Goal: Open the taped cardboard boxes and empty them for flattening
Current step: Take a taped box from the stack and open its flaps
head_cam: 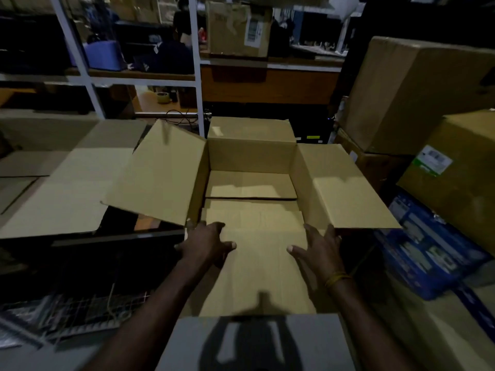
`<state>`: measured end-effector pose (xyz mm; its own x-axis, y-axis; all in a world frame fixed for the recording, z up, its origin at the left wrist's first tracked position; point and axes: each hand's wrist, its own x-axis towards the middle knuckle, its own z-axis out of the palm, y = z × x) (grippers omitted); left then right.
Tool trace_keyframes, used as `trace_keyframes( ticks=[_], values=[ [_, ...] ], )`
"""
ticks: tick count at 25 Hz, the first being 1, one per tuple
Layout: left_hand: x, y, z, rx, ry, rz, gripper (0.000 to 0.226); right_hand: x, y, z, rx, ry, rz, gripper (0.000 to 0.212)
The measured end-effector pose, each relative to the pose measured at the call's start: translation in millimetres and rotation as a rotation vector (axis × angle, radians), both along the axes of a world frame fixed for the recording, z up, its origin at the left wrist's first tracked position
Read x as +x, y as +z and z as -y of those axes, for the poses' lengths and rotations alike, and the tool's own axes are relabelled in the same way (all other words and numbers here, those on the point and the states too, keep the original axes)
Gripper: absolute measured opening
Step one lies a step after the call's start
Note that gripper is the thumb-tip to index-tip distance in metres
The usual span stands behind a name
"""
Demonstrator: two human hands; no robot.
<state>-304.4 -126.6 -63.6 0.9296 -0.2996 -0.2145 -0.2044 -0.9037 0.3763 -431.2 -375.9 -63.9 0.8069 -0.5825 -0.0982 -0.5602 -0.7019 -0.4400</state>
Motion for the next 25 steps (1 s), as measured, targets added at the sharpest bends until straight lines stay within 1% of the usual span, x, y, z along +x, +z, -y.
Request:
trace_keyframes(
  ticks=[2, 4, 6, 9, 13, 16, 18, 21, 25],
  values=[
    [-13, -2, -2, -0.019, 0.023, 0.182, 0.067, -8, -6, -10, -0.021, -0.026, 0.067, 0.076],
    [-24, 0, -2, -0.074, 0.018, 0.298, 0.061, -11, -7, -17, -0.052, -0.043, 0.139, 0.074],
    [-31, 0, -4, -0.103, 0.015, 0.315, 0.063, -9, -6, -21, -0.064, -0.065, 0.197, 0.071],
    [-35, 0, -5, -0.044, -0.019, 0.327, 0.071, -6, -11, -21, -0.068, -0.087, 0.256, 0.066],
    [-31, 5, -3, -0.004, -0.033, 0.34, 0.067, -5, -13, -7, -0.047, -0.082, 0.349, 0.059],
    [-31, 6, 2, -0.013, -0.02, 0.35, 0.065, -2, -12, 8, -0.028, -0.049, 0.37, 0.054],
    [-33, 4, 6, -0.019, -0.017, 0.392, 0.061, 1, -14, 17, -0.026, -0.019, 0.393, 0.05],
    [-38, 4, 14, -0.061, 0.021, 0.473, 0.054, 4, -19, 24, -0.019, -0.006, 0.487, 0.044],
    [-39, 5, 23, -0.069, 0.072, 0.585, 0.056, 9, -21, 27, -0.055, -0.032, 0.617, 0.045]
  ],
)
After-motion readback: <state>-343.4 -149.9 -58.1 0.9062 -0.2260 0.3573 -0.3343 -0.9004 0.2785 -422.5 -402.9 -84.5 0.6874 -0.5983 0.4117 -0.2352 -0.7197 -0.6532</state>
